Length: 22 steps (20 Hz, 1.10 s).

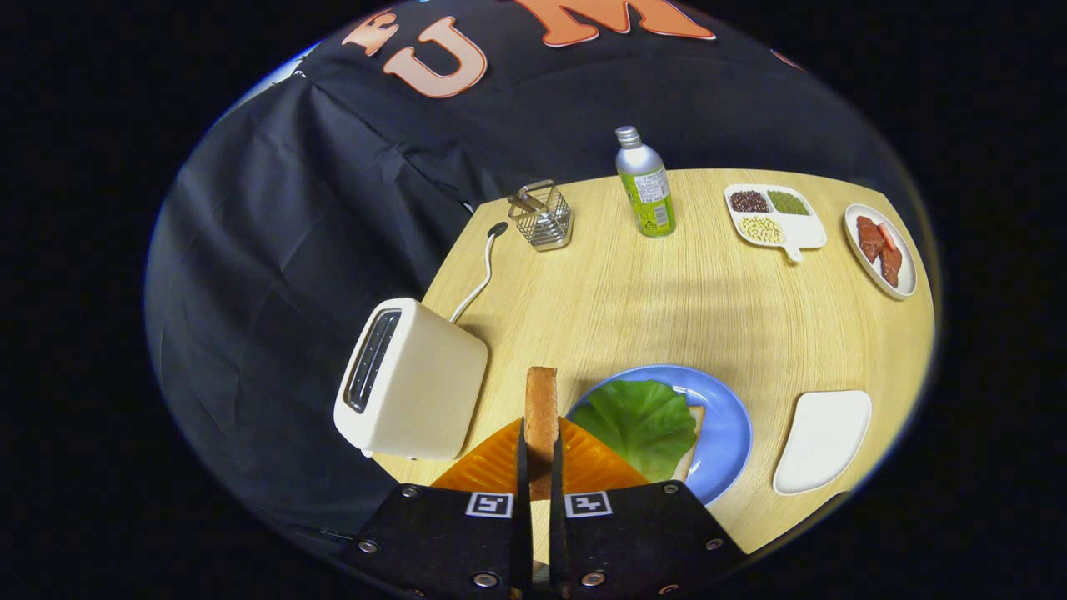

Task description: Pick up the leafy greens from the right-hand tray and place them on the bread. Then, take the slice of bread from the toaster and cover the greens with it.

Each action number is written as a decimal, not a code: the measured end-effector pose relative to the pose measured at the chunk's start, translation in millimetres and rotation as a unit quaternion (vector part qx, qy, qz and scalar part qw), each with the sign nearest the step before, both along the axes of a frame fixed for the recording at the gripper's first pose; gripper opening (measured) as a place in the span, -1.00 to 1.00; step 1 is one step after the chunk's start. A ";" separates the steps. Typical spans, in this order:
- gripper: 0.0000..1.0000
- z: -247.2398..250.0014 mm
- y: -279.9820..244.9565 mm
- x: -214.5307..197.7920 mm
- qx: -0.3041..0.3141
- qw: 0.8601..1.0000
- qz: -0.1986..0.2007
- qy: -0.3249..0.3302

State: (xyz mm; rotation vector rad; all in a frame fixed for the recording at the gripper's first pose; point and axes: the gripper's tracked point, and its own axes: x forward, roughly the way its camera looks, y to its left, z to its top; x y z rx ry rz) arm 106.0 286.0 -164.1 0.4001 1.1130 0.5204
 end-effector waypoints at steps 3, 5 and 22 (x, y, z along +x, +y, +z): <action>-0.83 -10.5 -5.3 -4.6 0.001 1.000 0.002 0.004; -0.83 -19.6 -9.4 -7.1 0.005 1.000 0.006 0.006; -0.76 -89.8 -61.3 -17.5 -0.029 0.998 -0.040 0.037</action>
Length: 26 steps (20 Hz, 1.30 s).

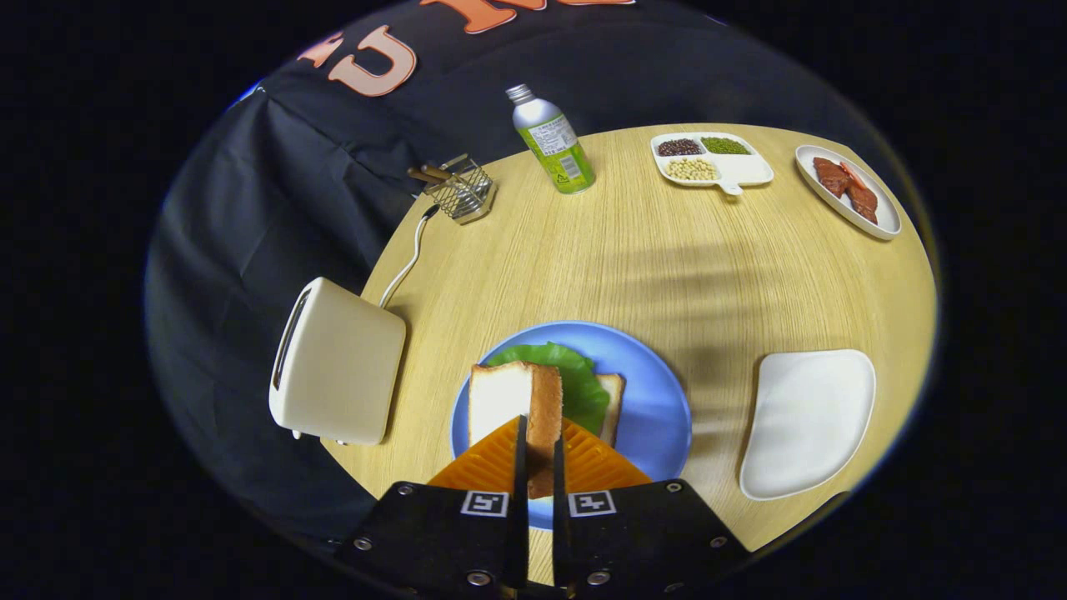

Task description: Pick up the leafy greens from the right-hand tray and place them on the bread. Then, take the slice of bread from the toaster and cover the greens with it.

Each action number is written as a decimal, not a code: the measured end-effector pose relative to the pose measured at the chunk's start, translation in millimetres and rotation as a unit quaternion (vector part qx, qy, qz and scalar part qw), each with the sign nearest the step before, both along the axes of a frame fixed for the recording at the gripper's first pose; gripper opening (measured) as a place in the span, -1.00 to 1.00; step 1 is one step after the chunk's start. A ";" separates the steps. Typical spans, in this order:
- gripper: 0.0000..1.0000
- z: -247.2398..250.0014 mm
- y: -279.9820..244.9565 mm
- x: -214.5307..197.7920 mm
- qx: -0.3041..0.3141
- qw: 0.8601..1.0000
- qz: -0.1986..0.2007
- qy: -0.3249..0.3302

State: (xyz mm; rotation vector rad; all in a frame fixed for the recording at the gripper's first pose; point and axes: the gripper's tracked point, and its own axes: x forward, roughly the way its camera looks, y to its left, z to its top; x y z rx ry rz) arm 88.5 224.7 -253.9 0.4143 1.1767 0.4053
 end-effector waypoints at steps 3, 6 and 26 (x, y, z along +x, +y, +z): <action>-0.59 -12.5 -9.7 1.1 -0.025 1.000 -0.007 -0.005; -0.30 -24.7 -18.2 0.4 -0.054 0.998 -0.008 -0.012; 0.22 187.1 -81.2 2.3 -0.171 0.911 -0.064 -0.369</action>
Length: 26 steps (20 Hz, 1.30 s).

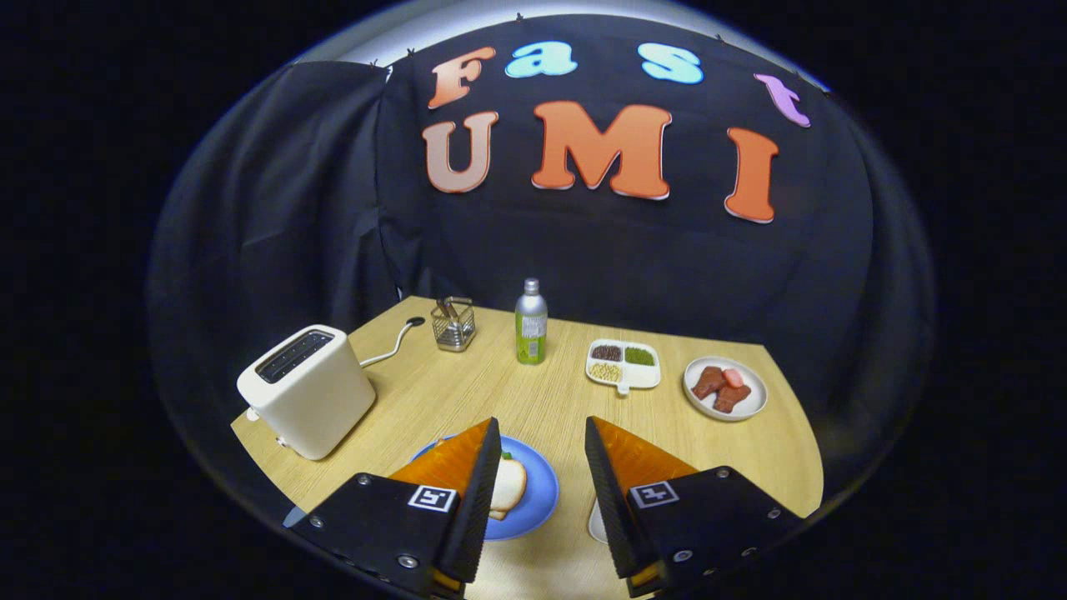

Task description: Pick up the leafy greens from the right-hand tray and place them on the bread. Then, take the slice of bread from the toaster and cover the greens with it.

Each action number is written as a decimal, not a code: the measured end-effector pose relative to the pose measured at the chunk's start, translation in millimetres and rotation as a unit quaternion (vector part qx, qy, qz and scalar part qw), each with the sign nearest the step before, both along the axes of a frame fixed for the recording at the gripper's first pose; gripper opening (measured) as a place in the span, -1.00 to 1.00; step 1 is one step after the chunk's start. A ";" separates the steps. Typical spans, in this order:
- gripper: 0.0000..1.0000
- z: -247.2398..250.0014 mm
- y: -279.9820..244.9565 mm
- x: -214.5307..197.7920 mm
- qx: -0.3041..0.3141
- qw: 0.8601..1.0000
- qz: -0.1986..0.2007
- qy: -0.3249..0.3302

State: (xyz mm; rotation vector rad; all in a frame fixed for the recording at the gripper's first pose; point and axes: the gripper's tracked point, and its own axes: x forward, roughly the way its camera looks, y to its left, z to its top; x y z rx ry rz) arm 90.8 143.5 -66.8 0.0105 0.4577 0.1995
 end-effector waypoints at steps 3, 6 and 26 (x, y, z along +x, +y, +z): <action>0.25 35.0 -12.5 -14.8 0.009 0.998 -0.026 -0.064; 0.37 60.5 -15.6 -30.5 0.028 0.994 -0.028 -0.101; 0.93 117.0 -50.5 -102.3 0.021 0.963 -0.070 -0.258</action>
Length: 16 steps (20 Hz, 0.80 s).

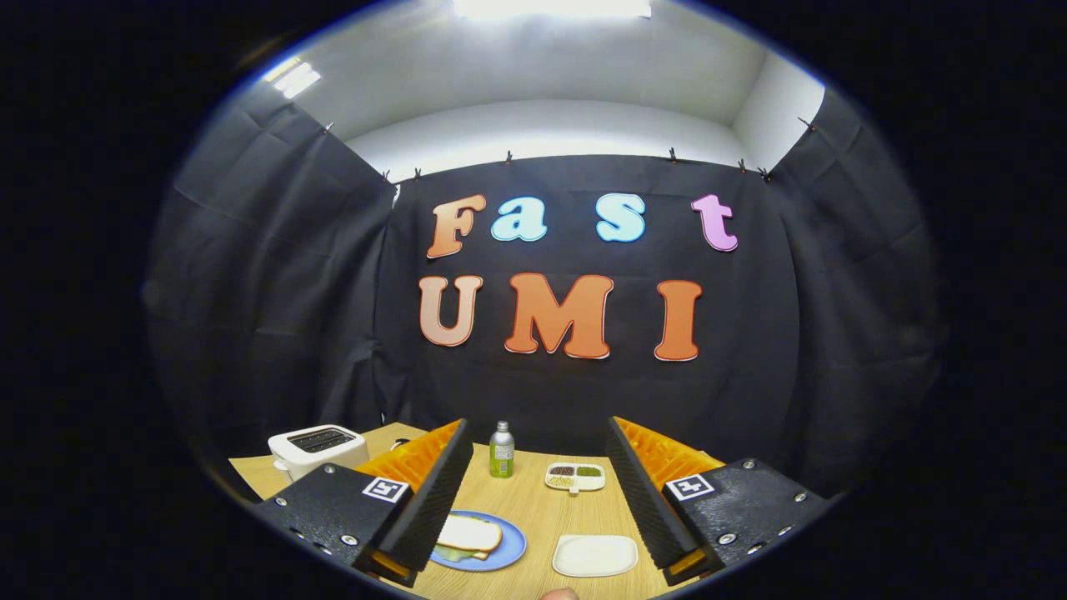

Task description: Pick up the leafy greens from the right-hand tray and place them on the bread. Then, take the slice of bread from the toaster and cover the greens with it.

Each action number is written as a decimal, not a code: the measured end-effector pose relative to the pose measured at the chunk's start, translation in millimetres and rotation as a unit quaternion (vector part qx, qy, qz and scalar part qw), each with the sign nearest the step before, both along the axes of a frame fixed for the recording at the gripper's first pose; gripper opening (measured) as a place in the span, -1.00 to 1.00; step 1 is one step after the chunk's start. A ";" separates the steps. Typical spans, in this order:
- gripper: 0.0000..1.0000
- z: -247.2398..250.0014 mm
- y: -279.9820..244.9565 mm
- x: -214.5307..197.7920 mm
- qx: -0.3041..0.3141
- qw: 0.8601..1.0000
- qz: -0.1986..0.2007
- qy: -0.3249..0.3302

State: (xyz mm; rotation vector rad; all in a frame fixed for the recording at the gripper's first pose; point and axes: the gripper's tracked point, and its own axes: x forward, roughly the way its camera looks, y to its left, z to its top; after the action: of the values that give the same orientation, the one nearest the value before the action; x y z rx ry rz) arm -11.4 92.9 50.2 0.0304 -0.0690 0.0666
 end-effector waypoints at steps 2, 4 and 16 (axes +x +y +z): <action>0.93 2.5 -12.5 -0.5 -0.010 1.000 -0.020 -0.011; 0.94 -2.7 -21.5 0.9 -0.019 0.999 -0.038 -0.010; 0.95 -9.8 -34.9 7.4 -0.018 0.998 -0.053 -0.009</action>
State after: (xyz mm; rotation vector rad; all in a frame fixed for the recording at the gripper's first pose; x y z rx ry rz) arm -4.0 58.0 40.4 -0.0106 -0.0872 -0.0371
